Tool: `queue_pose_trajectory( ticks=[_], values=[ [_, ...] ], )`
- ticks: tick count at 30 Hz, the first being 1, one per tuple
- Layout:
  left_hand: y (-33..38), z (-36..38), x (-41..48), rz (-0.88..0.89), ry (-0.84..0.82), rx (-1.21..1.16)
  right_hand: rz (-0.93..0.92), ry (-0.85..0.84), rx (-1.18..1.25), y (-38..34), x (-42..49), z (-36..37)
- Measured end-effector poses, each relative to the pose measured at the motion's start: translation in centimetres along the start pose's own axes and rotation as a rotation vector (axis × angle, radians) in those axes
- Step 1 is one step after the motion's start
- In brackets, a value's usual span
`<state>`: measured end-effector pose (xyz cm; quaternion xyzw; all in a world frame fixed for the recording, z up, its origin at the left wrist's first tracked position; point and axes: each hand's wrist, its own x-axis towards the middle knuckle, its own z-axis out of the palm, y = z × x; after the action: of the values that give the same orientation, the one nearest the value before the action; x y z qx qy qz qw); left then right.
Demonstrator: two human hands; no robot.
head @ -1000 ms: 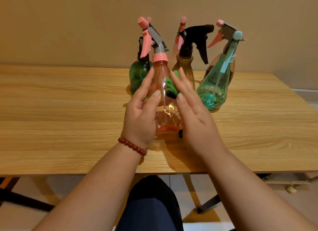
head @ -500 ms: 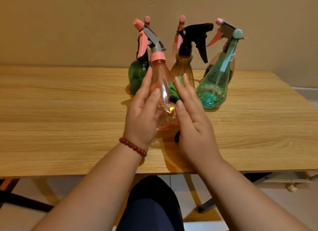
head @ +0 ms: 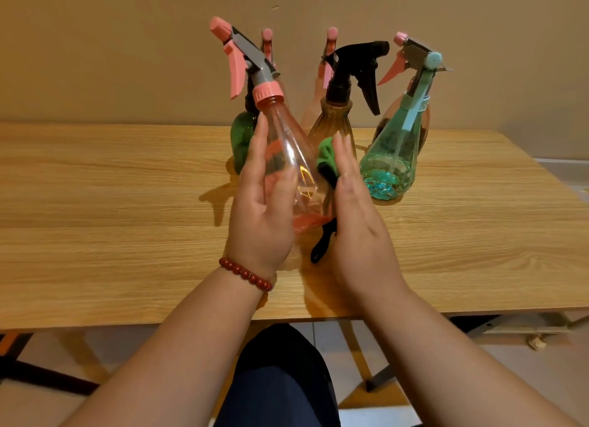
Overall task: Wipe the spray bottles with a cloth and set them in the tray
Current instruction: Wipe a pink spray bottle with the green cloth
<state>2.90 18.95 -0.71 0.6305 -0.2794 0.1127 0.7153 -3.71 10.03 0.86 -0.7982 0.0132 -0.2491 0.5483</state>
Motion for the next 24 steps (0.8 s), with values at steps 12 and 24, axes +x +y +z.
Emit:
queue_pose_trajectory(
  ticks=[12, 24],
  values=[
    [0.3, 0.2, -0.1, 0.007, -0.022, -0.034, -0.131, 0.223, 0.039, 0.0, 0.0, 0.0],
    [0.1, 0.0, 0.0, -0.005, -0.053, -0.056, -0.187, 0.160, -0.081, 0.8, -0.9, 1.2]
  ],
)
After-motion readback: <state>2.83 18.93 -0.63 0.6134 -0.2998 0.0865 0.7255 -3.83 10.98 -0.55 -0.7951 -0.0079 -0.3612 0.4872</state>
